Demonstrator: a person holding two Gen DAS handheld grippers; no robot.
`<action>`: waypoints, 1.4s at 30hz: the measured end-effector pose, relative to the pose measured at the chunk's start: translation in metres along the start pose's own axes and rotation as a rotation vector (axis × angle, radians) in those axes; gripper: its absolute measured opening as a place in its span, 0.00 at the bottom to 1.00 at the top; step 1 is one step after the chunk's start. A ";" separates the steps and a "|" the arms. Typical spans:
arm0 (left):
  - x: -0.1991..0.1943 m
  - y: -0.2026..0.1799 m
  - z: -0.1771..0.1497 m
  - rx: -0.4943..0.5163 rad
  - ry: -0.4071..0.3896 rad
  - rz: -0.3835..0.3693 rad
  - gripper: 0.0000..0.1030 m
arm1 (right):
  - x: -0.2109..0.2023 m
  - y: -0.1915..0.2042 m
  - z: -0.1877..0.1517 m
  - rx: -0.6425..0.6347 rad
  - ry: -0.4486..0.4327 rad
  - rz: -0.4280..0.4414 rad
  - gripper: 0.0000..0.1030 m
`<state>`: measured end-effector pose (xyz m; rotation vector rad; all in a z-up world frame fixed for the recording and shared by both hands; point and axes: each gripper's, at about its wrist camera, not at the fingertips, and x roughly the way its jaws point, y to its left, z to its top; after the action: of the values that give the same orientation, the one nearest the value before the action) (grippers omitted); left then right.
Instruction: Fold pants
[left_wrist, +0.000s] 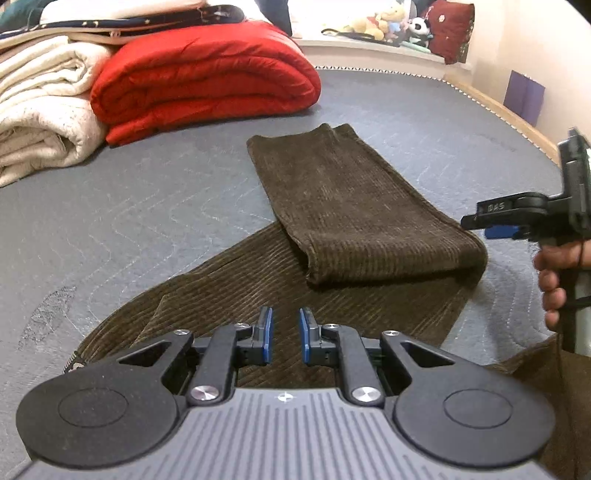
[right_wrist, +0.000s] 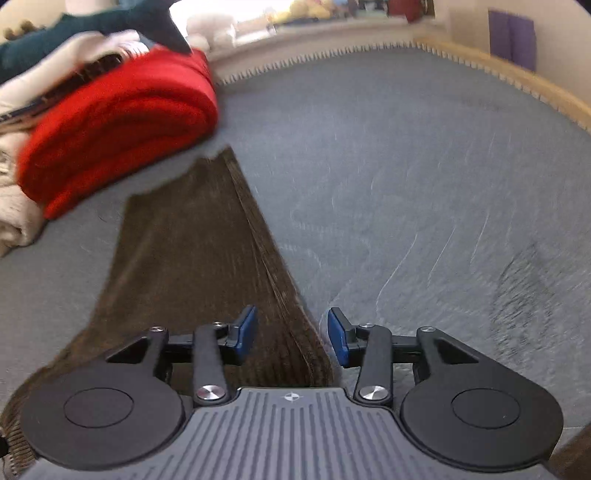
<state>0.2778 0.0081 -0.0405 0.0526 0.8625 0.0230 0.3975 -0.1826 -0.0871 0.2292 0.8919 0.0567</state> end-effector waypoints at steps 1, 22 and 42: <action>0.001 0.002 0.001 -0.003 0.007 0.001 0.16 | 0.006 0.001 -0.002 0.010 0.016 0.000 0.43; -0.004 0.055 0.024 -0.182 0.013 0.086 0.20 | -0.112 0.067 -0.091 -0.744 0.356 0.738 0.14; 0.011 0.055 0.023 -0.180 0.043 0.078 0.25 | 0.042 0.007 -0.025 0.223 0.149 0.301 0.40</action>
<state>0.3025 0.0625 -0.0306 -0.0832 0.8980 0.1749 0.4052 -0.1657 -0.1330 0.5723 1.0064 0.2573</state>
